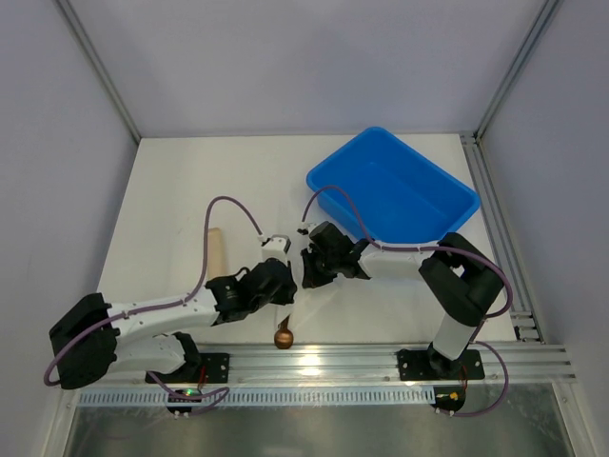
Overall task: Place the utensils on the paper napkin and roll it up
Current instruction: Roll the napkin at the center of the board.
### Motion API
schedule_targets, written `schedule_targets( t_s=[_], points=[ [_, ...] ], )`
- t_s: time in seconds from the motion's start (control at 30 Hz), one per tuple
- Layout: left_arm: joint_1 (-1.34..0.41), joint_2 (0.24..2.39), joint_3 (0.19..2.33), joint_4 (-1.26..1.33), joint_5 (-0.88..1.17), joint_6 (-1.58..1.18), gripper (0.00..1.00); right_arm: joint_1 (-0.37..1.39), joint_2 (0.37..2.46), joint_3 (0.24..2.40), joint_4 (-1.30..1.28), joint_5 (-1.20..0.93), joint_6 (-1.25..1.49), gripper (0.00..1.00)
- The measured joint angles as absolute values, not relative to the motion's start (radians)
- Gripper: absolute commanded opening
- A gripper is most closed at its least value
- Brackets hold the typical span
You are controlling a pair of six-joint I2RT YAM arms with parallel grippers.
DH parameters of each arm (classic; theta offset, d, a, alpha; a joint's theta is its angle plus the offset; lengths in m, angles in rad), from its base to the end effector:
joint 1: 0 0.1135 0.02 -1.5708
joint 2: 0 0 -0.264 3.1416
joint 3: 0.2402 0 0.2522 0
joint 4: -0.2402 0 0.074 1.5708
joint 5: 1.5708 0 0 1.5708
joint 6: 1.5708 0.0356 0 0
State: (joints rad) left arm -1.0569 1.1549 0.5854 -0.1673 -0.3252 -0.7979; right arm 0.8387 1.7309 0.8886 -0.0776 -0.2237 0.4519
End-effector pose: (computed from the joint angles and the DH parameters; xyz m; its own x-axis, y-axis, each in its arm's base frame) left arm 0.1238 -0.1963 0.2010 -0.7381 -0.0724 -0.6708 0.2585 0.8880 -0.3803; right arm 0.2186 0.2550 0.1448 -0.8343 -0.2913 -0.4680 -0.5010 0.7548 0.4233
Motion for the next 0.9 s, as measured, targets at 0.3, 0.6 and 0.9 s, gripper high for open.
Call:
schedule_targets(
  t_s=[0.3,0.6,0.9],
  points=[
    [-0.981,1.239,0.581,-0.071,-0.298,-0.778,0.11,0.839,1.731,0.889,-0.078,-0.224,0.451,0.04],
    [-0.905,1.346,0.586,-0.011,-0.241,-0.752,0.1,0.839,1.731,0.89,-0.08,-0.223,0.451,0.04],
    [-0.885,1.422,0.615,0.038,-0.212,-0.747,0.09,0.839,1.731,0.89,-0.08,-0.223,0.451,0.04]
  ],
)
